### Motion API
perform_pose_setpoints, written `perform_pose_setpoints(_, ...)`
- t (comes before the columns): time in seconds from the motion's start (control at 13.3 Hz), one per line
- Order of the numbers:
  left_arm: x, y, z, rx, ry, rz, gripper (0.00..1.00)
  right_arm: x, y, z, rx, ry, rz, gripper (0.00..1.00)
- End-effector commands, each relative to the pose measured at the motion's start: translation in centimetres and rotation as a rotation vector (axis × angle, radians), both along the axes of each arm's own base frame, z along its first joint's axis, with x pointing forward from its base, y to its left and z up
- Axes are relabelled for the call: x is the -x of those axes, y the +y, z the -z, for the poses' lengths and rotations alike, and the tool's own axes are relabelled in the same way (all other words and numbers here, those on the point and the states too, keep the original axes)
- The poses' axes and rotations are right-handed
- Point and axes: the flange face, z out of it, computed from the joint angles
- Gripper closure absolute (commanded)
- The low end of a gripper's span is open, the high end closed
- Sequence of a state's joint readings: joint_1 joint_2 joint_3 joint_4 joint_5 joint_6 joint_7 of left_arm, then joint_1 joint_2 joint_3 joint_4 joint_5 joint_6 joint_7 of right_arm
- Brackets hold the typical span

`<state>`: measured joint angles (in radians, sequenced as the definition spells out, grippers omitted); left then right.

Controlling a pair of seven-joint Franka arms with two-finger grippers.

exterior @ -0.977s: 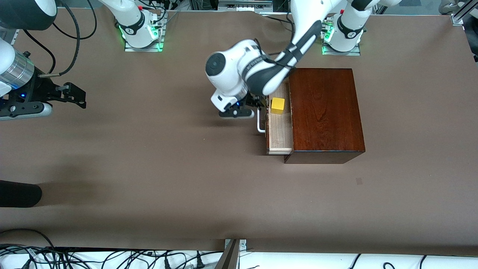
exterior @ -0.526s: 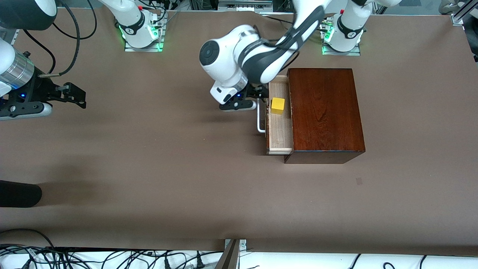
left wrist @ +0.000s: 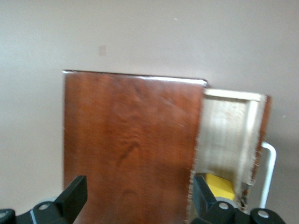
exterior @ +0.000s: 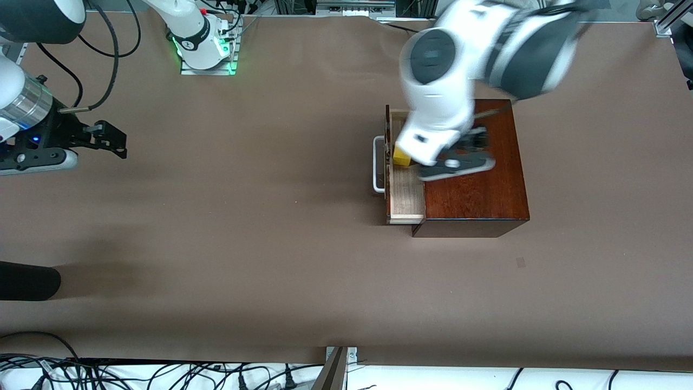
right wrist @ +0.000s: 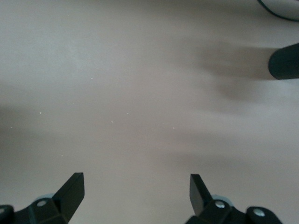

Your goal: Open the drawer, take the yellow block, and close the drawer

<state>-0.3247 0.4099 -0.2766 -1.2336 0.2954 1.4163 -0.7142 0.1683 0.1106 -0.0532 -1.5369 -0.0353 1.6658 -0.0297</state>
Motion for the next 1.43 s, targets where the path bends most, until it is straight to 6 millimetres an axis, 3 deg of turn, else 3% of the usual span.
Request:
perform_pose_setpoints(0.0,-0.9,7.4,-3.7,0.113,0.052,-0.025,0.0,0.2,4.4,0.5,0.005,0.0,-0.064,0.0)
perform_pose_setpoints(0.23,-1.8,15.4,-5.2,0.169,0.137,0.039,0.0,1.3,8.9,1.4,0.006,0.027,-0.146,0.0)
perform_pose_setpoints(0.3,-2.2,18.4,-5.6,0.202,0.146,0.062,0.0,1.8,11.3,2.1,0.011,0.046,-0.225,0.0)
perform_pose_setpoints(0.38,-1.7,19.9,-6.6,0.244,0.143,0.13,0.0,2.5,13.3,2.1,0.014,0.057,-0.335,0.0)
perform_pose_setpoints(0.45,-1.5,22.6,-6.7,0.251,0.139,0.156,0.0,3.5,15.8,2.4,0.013,0.071,-0.469,0.0)
perform_pose_setpoints(0.6,0.2,26.0,-6.9,0.276,0.072,0.169,0.0,5.1,20.4,3.1,0.01,0.084,-0.616,0.0)
perform_pose_setpoints(0.75,2.5,27.7,-6.8,0.267,-0.023,0.158,0.0,7.1,25.5,4.2,-0.018,0.096,-0.702,0.0)
perform_pose_setpoints(0.9,3.3,28.7,-6.8,0.266,-0.045,0.147,0.0,10.7,33.9,5.2,-0.032,0.066,-0.855,0.0)
perform_pose_setpoints(1.13,3.6,28.3,-7.1,0.269,-0.03,0.157,0.0,14.3,45.3,9.7,-0.038,0.027,-1.019,0.0)
perform_pose_setpoints(1.35,3.3,27.7,-7.4,0.257,-0.025,0.166,0.0,16.5,53.1,12.9,-0.048,0.004,-1.115,0.0)
